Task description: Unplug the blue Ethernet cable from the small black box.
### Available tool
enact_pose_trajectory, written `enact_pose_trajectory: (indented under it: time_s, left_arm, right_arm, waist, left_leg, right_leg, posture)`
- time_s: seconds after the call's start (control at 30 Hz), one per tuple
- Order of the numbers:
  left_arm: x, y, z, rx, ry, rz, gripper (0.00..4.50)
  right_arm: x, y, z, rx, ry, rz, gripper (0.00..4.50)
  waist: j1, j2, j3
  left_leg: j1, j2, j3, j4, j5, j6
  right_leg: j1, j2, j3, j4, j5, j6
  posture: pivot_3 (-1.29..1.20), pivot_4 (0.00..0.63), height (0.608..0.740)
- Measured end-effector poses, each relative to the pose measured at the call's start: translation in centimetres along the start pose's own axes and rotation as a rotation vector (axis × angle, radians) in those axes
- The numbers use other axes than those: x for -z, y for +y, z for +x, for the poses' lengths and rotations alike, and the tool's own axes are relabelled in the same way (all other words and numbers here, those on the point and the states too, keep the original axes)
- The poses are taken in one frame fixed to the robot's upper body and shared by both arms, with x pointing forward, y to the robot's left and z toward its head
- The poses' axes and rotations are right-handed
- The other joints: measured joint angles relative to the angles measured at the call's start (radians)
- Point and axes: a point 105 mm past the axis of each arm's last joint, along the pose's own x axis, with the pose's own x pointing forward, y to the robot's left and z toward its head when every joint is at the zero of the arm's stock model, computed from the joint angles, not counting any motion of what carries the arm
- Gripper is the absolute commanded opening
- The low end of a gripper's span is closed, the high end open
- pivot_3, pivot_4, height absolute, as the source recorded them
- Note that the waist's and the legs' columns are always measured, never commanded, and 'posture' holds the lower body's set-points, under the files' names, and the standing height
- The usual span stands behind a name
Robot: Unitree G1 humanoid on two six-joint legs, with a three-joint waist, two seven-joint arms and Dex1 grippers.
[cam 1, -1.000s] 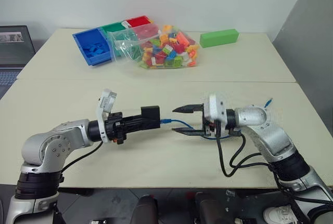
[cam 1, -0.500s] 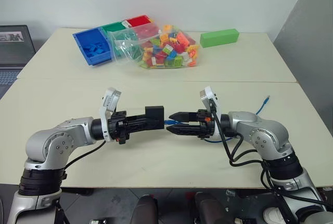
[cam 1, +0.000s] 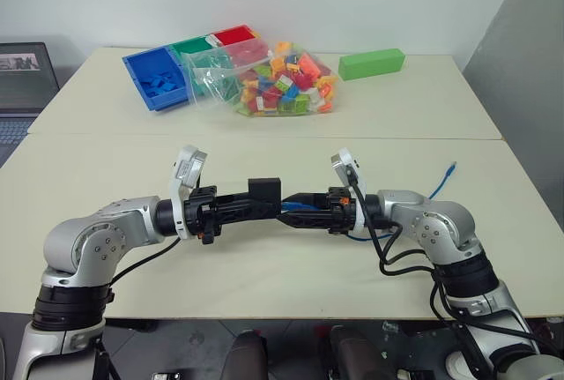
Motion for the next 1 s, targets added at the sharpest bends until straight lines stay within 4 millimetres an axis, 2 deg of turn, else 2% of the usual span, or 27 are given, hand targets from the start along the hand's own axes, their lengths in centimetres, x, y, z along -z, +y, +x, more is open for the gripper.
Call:
enact_pose_trajectory:
  time_s: [0.6,0.7,0.73,1.0]
  left_arm:
    - [0.00,-0.13,0.04,0.004,0.005,0.003,0.78]
    - [-0.01,-0.15,0.05,0.004,0.005,0.004,0.78]
    - [-0.01,-0.15,0.05,0.004,0.005,0.004,0.78]
    - [0.03,-0.14,0.04,0.005,0.004,0.001,0.78]
  right_arm:
    - [-0.85,0.23,-0.39,-0.037,-0.015,0.034,2.69]
    - [-0.84,0.28,-0.44,-0.043,-0.014,0.033,2.23]
    - [-0.84,0.29,-0.45,-0.043,-0.014,0.033,1.88]
    - [-0.78,0.31,-0.60,-0.048,-0.007,0.029,0.20]
  waist:
    - [0.000,0.000,0.000]
    - [0.000,0.000,0.000]
    - [0.000,0.000,0.000]
    - [-0.001,0.000,0.000]
  left_leg:
    - [0.000,0.000,0.000,0.000,0.000,0.000]
    - [0.000,0.000,0.000,0.000,0.000,0.000]
    - [0.000,0.000,0.000,0.000,0.000,0.000]
    - [0.000,0.000,0.000,0.000,0.000,0.000]
  right_leg:
    - [-0.001,0.000,0.000,0.000,0.000,0.000]
    - [-0.001,0.000,0.000,0.000,0.000,0.000]
    - [-0.001,0.000,0.000,0.000,0.000,0.000]
    - [-0.001,0.000,0.000,0.000,0.000,0.000]
  posture:
    - [0.00,0.150,0.740]
    - [0.00,0.150,0.740]
    - [0.00,0.150,0.740]
    - [0.00,0.150,0.740]
